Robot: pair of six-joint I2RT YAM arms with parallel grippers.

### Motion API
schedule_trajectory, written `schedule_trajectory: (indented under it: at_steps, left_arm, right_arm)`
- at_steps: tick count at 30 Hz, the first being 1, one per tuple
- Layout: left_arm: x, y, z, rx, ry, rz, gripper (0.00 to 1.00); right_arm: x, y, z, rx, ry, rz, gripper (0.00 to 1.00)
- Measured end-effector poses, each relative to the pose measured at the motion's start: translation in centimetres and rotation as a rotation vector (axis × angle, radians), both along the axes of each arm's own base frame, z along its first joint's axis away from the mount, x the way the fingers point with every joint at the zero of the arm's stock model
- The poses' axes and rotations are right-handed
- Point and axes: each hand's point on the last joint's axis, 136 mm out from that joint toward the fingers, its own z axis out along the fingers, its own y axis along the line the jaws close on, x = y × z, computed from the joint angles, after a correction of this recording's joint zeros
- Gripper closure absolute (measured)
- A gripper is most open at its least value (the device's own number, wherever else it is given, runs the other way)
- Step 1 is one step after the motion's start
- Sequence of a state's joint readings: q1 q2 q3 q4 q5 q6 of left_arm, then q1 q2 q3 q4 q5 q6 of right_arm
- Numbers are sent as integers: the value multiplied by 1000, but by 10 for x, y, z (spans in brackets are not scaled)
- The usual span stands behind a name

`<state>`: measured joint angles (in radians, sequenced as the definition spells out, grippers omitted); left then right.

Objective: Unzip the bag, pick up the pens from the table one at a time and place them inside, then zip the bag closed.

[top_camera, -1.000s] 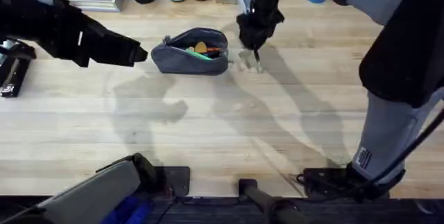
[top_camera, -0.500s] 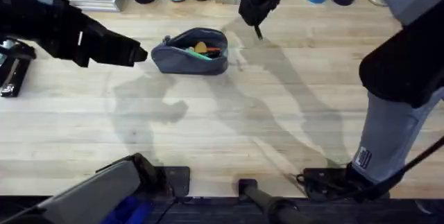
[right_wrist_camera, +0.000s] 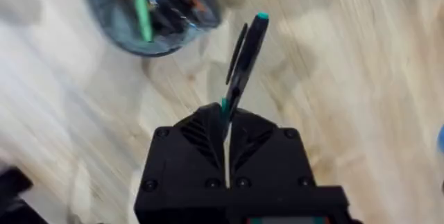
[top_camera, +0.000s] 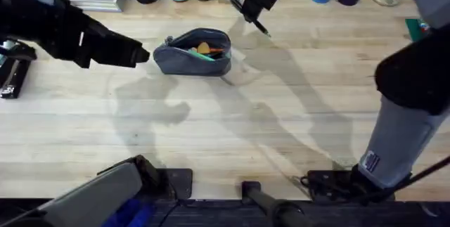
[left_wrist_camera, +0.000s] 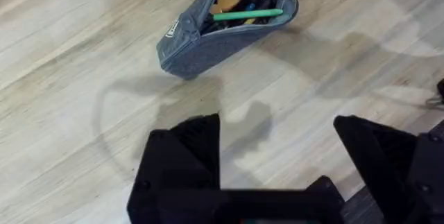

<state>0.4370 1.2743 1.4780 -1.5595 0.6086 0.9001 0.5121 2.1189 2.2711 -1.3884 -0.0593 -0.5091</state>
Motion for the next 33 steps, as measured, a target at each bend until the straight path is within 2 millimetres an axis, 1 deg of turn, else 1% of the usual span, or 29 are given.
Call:
schedule_trajectory:
  at_steps: [2, 4, 10, 16, 19, 25, 27, 30, 33]
  left_arm:
    - [0, 0, 0, 0, 0, 0, 6]
    - [0, 0, 0, 0, 0, 0, 6]
    - [0, 0, 0, 0, 0, 0, 6]
    - [0, 0, 0, 0, 0, 0, 6]
    - [0, 0, 0, 0, 0, 0, 6]
    - [0, 0, 0, 1, -2, 0, 5]
    - [1, 0, 0, 1, -3, 0, 5]
    - [1, 0, 0, 1, -3, 0, 5]
    - [1, 0, 0, 1, -3, 0, 5]
  right_arm:
    - [-4, 5, 8, 28, -13, 89, 970]
    - [-7, 10, 11, 48, -23, 171, 970]
    - [-14, 21, 14, 86, -50, 396, 970]
    - [-20, 32, 17, 130, -83, 569, 970]
    - [-22, 38, 20, 164, -97, 625, 970]
    - [-24, 49, 24, 210, -126, 681, 970]
    - [-28, 61, 25, 224, -140, 717, 970]
    - [-29, 73, 20, 232, -142, 742, 970]
    - [-29, 83, 7, 234, -128, 761, 970]
